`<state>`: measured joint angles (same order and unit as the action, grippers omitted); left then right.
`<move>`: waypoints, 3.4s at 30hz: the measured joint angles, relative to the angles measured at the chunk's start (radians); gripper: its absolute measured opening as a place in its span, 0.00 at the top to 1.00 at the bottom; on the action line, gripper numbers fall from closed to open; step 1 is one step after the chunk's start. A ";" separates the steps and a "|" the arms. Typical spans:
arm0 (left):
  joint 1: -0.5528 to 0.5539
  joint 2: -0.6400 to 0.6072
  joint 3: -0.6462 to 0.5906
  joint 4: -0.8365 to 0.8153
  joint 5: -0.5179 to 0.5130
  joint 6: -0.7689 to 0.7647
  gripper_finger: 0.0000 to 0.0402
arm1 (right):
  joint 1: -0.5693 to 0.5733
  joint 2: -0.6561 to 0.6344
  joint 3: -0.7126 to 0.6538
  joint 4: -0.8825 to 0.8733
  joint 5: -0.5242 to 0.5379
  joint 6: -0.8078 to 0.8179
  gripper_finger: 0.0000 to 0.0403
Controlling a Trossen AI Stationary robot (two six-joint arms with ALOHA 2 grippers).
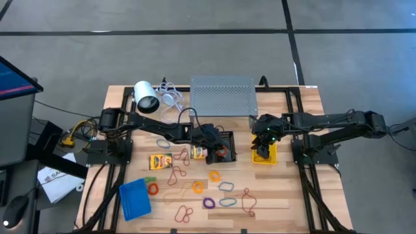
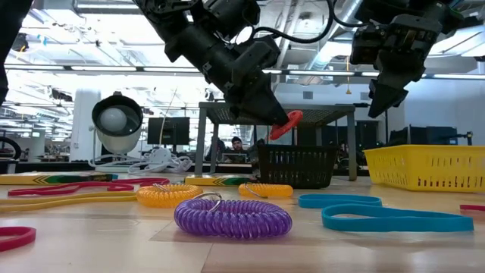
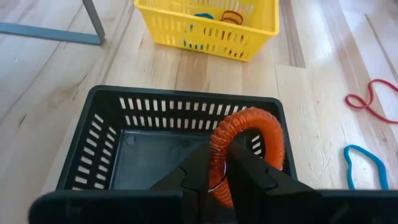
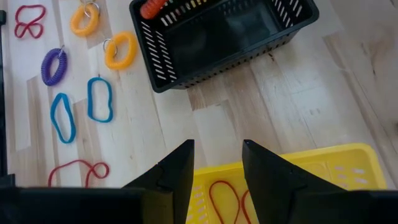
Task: Pick & Place Office Desk Supplies
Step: Put the orange spring keychain into the black basket, then adjust the black basket
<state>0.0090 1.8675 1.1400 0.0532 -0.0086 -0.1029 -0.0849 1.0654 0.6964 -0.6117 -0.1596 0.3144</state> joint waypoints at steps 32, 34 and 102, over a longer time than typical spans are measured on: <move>0.020 -0.283 -0.009 -0.420 -0.033 0.016 0.59 | -0.001 0.000 0.000 0.019 0.000 0.000 0.67; 0.009 -0.273 -0.021 -0.434 -0.040 0.016 0.60 | -0.001 0.000 0.000 0.025 0.000 0.000 0.67; 0.024 -0.056 -0.088 -0.190 -0.032 0.098 0.50 | 0.092 0.000 0.000 0.076 -0.008 0.097 0.67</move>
<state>0.0334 1.8115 1.0519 -0.1369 -0.0409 -0.0048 0.0067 1.0657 0.6964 -0.5354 -0.1673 0.4114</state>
